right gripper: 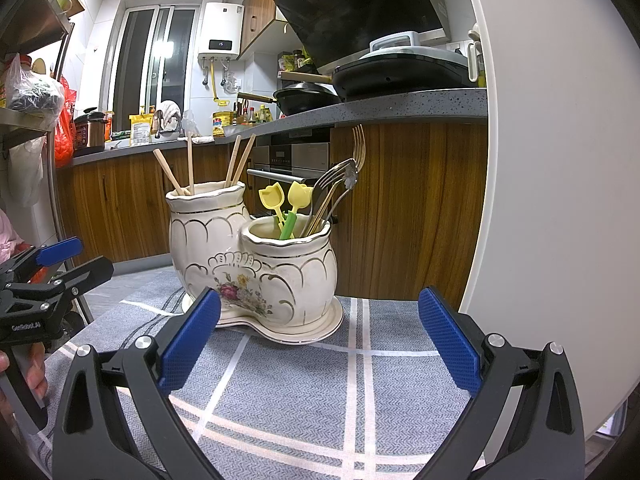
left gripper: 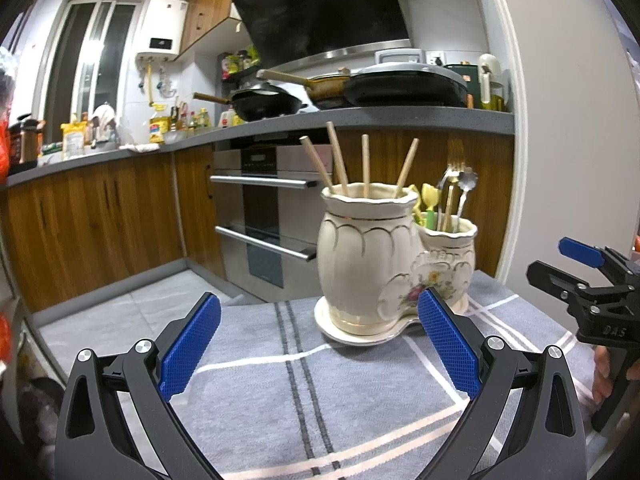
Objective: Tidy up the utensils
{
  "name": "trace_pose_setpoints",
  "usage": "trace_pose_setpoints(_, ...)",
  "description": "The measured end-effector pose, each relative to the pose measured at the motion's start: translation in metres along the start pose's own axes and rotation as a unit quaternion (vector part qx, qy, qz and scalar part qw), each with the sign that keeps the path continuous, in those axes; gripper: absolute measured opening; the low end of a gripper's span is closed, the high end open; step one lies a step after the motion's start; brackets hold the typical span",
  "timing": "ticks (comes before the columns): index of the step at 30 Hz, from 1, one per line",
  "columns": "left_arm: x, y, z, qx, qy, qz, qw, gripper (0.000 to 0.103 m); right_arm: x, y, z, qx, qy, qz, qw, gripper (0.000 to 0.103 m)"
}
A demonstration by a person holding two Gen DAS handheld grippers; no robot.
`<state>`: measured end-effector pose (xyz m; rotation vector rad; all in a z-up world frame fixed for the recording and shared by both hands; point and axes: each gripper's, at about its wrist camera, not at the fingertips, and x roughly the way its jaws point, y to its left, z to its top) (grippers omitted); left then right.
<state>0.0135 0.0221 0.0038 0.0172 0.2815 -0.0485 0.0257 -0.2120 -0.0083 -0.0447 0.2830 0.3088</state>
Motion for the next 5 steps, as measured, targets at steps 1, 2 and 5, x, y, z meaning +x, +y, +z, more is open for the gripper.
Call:
trace_pose_setpoints(1, 0.0004, 0.0001, -0.0002, -0.001, 0.0, 0.002, 1.0, 0.098, 0.0, 0.0, 0.0, 0.0, 0.0, 0.0, 1.0, 0.098)
trace_pose_setpoints(2, 0.0003, 0.0003, -0.0003, 0.0, 0.0, 0.002, 1.0, 0.098, 0.0, -0.0001, 0.0, 0.0, 0.0, 0.0, 1.0, 0.098)
trace_pose_setpoints(5, 0.0005, 0.0001, -0.0003, -0.001, 0.0, 0.003, 1.0, 0.098, -0.0001, -0.0003, 0.0001, 0.0, 0.0, 0.0, 1.0, 0.098)
